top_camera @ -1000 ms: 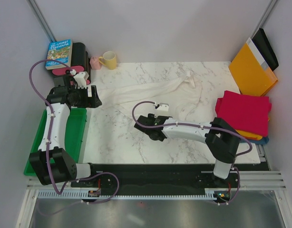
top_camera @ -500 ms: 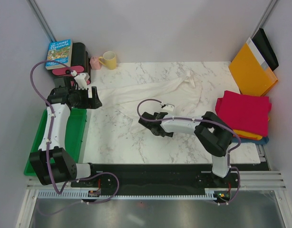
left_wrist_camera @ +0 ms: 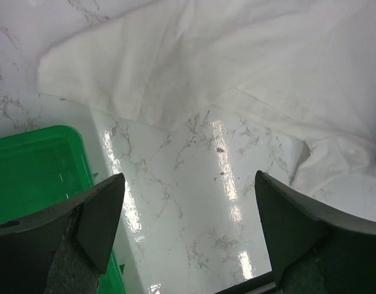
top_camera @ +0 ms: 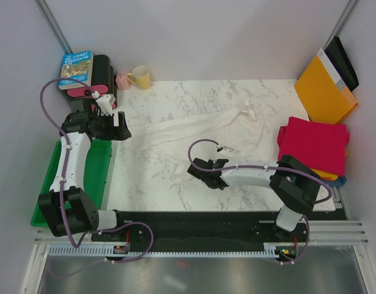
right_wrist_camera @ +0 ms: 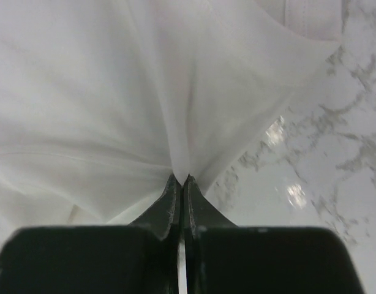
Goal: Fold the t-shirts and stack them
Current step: Flatten out the tshirt
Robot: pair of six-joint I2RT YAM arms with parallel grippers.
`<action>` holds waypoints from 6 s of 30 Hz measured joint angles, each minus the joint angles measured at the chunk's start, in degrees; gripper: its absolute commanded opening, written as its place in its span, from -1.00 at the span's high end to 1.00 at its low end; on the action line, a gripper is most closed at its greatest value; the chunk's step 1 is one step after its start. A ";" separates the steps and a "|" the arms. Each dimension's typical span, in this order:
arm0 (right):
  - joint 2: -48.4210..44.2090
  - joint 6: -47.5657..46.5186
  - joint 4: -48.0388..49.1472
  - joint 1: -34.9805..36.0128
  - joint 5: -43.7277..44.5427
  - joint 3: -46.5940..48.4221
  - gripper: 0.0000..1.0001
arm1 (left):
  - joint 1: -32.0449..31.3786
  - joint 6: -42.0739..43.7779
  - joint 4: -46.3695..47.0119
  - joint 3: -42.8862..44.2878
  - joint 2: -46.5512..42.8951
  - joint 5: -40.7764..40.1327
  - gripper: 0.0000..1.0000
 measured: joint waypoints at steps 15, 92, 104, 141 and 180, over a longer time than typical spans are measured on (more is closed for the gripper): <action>-13.29 15.10 -30.42 13.49 -1.18 -1.90 1.00 | -0.33 6.34 2.95 1.38 18.62 -6.86 -0.81; -25.99 -6.34 -42.53 -13.94 19.10 35.19 1.00 | 12.44 14.69 -3.37 23.26 11.15 18.38 0.96; -10.82 -27.89 -41.20 -18.43 20.81 41.57 1.00 | 13.14 12.11 -7.41 17.38 14.01 19.89 0.96; -19.43 -40.94 -25.68 -27.41 8.50 30.08 1.00 | 1.49 8.41 -6.56 19.96 11.52 6.45 0.97; -1.70 -45.40 -14.53 -30.93 9.38 34.40 -0.63 | -0.76 6.93 4.13 21.16 23.78 5.05 -0.98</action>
